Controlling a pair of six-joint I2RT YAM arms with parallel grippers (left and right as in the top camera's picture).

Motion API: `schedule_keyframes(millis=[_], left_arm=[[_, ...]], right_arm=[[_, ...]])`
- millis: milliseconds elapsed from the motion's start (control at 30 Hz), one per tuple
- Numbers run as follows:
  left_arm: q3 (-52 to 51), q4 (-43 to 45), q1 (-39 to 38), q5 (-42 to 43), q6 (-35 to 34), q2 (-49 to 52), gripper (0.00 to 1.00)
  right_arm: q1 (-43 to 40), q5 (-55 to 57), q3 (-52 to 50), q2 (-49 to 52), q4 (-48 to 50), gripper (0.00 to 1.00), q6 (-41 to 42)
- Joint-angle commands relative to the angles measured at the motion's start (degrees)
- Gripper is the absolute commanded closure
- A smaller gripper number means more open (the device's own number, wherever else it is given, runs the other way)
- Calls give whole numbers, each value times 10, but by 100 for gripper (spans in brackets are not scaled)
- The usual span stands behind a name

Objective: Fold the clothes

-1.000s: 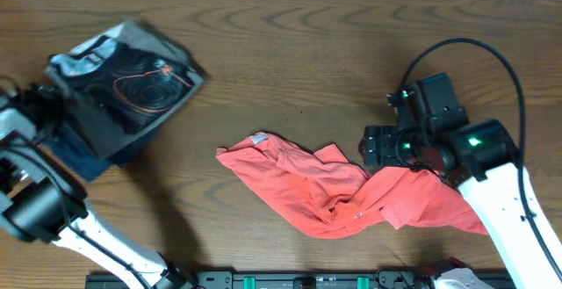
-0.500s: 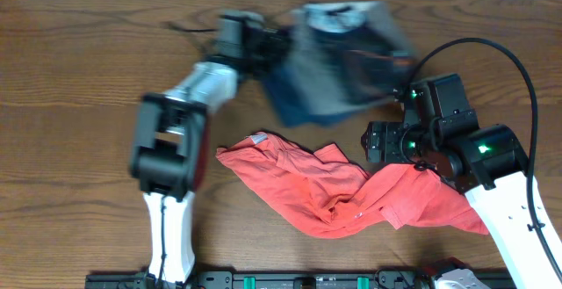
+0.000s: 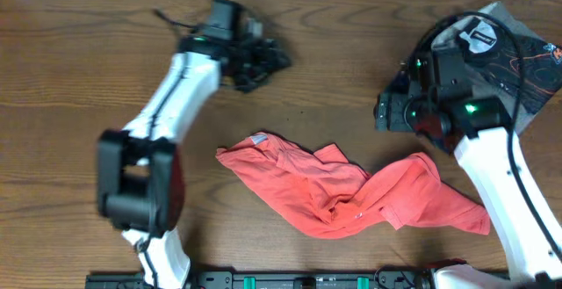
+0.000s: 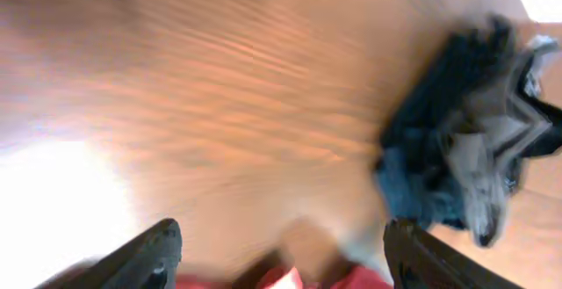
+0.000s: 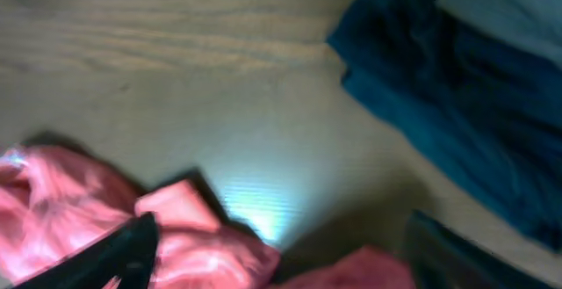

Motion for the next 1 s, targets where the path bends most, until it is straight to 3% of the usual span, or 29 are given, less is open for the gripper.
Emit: schedule_keyframes(millis=[0,33,100,267,433,700,800,967], left_arm=[[5,-85,47,-86,79,-42,24],[5,-119,64,-103,87,-51,24],[5,-169,93,-125,102,-63,24],[5,-253,140,-130,129,-70,23],[3,-280,148,-132,147,-70,23],[3,-322,146,-140,193,-70,19],[3,-338,145,-140,210,-70,19],[3,-357,124,-140,233,-70,19]], right_arm=[[-30,12,1,54,35,39,-50],[-41,21,1,73,51,55,-49],[-64,28,1,109,74,75,-49],[-130,26,1,196,120,73,-50],[-199,28,1,265,168,71,-71],[-355,89,9,285,210,57,-31],[-428,29,37,286,201,53,-19],[-489,-180,99,281,122,43,-54]])
